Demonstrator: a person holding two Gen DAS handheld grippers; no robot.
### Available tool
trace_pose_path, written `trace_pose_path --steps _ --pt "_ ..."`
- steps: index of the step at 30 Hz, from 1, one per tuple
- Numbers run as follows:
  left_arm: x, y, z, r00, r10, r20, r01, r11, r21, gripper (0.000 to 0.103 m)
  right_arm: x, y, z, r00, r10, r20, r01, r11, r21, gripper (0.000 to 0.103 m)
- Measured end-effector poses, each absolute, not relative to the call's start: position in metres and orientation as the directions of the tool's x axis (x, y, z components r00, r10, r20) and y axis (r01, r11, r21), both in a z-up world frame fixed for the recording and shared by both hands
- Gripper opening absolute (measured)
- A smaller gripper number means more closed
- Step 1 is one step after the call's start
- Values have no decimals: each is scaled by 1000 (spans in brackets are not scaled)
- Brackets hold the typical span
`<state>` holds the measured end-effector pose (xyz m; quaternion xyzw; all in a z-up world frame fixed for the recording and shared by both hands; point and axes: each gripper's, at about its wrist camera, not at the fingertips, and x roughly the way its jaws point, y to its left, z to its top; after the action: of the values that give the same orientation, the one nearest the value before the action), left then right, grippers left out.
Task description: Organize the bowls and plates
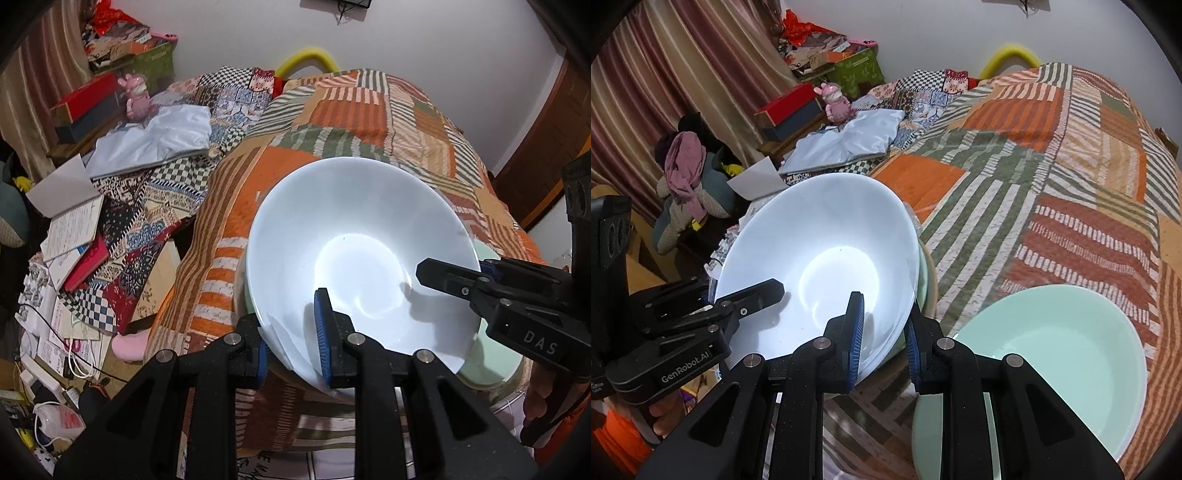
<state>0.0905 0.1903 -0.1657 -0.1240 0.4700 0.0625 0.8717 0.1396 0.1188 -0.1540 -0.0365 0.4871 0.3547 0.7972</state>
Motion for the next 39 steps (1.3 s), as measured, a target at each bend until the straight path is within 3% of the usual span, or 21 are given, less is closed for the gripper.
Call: trace_pose_path --steps 29,39 --pt "104 200 -190 513 -49 -857 -234 953 -194 21 145 120 -158 280 476 -834 -630 747 215 23" --pt "112 192 -186 490 -24 -872 -215 965 -147 22 145 112 -160 277 493 -825 -612 752 245 23"
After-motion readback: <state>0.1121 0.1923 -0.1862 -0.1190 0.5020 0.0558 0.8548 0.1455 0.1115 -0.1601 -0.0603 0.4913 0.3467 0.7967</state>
